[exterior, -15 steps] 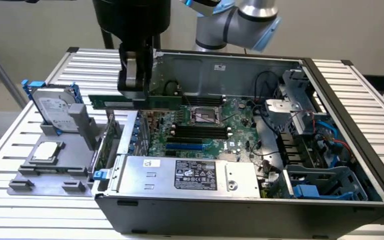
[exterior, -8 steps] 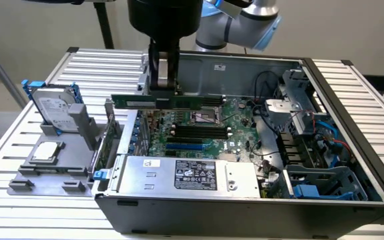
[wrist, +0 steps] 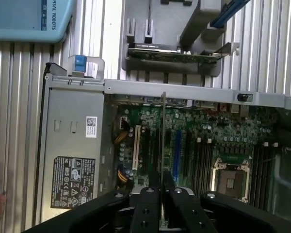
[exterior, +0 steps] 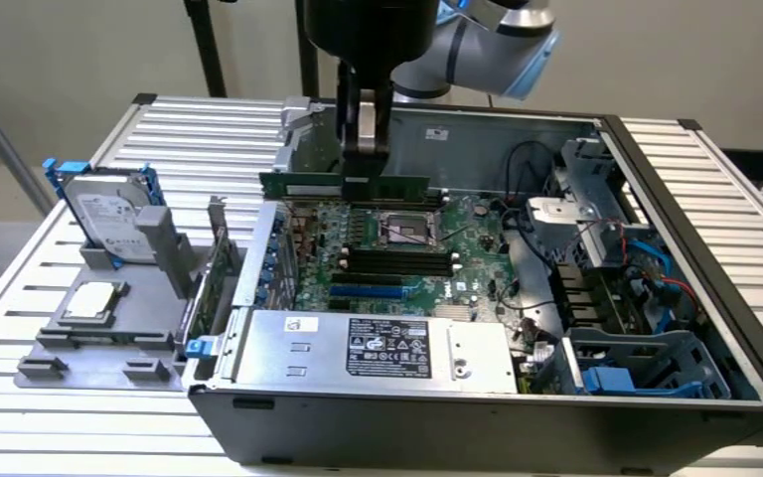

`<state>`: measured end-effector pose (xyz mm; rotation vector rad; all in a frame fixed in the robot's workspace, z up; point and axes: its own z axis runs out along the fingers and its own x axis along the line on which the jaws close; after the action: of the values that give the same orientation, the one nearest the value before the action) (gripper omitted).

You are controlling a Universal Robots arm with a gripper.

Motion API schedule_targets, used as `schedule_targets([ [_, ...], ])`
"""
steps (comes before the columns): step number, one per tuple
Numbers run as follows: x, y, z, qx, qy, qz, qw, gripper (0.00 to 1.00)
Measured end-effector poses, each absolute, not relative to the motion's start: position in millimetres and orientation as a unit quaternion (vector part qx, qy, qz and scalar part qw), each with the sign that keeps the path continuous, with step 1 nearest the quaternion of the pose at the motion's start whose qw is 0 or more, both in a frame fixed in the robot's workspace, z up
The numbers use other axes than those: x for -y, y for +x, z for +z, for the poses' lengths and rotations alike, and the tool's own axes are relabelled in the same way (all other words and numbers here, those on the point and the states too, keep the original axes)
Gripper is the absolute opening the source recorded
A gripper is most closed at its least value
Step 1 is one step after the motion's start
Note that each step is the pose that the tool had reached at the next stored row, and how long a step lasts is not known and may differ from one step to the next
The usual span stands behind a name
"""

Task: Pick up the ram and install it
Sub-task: 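Pick up the ram and move it above insertion slot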

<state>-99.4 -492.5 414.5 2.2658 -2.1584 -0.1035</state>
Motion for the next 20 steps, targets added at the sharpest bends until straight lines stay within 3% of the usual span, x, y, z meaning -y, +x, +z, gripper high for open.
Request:
schedule_targets([
  [14, 434, -70, 398, 0.689, 0.724, -0.032, 0.006, 0.14],
  [20, 423, -55, 390, 0.69, 0.723, -0.032, 0.006, 0.14],
])
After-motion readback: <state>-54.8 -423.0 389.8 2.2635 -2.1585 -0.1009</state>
